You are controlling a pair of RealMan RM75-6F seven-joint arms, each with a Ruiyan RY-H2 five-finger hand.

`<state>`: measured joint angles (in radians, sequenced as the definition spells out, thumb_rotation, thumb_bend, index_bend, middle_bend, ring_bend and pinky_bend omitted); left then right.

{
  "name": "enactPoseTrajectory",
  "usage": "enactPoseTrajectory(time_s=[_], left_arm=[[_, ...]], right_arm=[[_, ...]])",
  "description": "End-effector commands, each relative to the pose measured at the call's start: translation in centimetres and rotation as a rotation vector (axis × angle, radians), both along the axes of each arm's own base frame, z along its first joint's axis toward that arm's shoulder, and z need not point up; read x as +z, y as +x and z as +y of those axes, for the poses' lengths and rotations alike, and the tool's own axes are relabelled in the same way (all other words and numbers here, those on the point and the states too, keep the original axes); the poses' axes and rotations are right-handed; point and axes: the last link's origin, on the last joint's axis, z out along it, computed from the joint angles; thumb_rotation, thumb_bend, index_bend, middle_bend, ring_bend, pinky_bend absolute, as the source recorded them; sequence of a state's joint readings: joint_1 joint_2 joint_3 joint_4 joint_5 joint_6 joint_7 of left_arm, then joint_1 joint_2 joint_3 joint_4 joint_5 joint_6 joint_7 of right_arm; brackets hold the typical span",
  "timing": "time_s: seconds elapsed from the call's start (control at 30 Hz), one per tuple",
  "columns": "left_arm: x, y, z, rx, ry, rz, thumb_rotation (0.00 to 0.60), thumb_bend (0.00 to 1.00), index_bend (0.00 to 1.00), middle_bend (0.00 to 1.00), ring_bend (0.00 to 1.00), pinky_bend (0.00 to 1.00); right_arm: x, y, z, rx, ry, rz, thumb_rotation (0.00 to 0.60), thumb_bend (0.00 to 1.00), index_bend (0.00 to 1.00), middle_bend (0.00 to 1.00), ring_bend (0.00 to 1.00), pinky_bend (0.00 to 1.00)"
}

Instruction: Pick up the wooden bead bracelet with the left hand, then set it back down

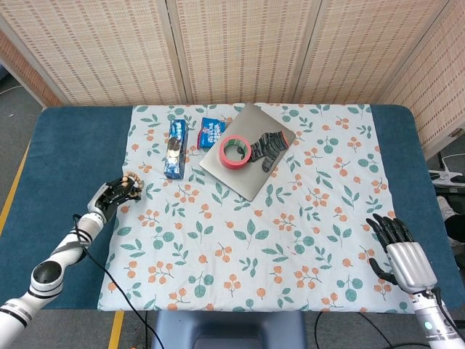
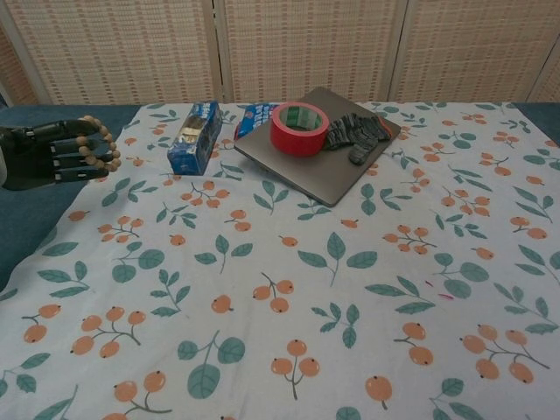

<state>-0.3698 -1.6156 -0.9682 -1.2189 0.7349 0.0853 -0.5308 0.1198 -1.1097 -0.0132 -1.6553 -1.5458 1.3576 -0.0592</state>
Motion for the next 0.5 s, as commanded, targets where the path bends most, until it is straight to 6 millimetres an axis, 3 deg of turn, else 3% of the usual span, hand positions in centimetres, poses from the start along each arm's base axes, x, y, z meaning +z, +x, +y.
enactPoseTrajectory(time_s=[0.03,0.13,0.27,0.37,0.5], left_arm=[[0.01,0.18,-0.1,-0.006,-0.001,-0.007,0.6,0.4,0.53,0.66,0.4,0.43],[0.04,0.38,-0.14,-0.016,0.003,0.0,0.59,0.39,0.52,0.66,0.4,0.42],[-0.03,0.43,-0.3,-0.025,0.005,0.011,0.472,0.36,0.51,0.65,0.4,0.41],[-0.08,0.36,-0.3,-0.025,0.008,0.02,0.416,0.35,0.51,0.65,0.39,0.4],[-0.16,0.42,-0.34,-0.029,0.001,0.015,0.388,0.38,0.54,0.65,0.39,0.39]], right_arm=[[0.02,0.02,0.03,0.0,0.0,-0.001,0.6,0.31,0.0,0.0,0.0,0.0],[-0.01,0.05,0.06,0.0,0.003,-0.001,0.6,0.31,0.0,0.0,0.0,0.0],[-0.07,0.07,0.08,0.001,0.008,0.0,0.6,0.31,0.0,0.0,0.0,0.0],[-0.09,0.09,0.08,0.002,0.01,0.0,0.6,0.31,0.0,0.0,0.0,0.0],[-0.07,0.11,0.09,0.003,0.012,-0.001,0.6,0.31,0.0,0.0,0.0,0.0]])
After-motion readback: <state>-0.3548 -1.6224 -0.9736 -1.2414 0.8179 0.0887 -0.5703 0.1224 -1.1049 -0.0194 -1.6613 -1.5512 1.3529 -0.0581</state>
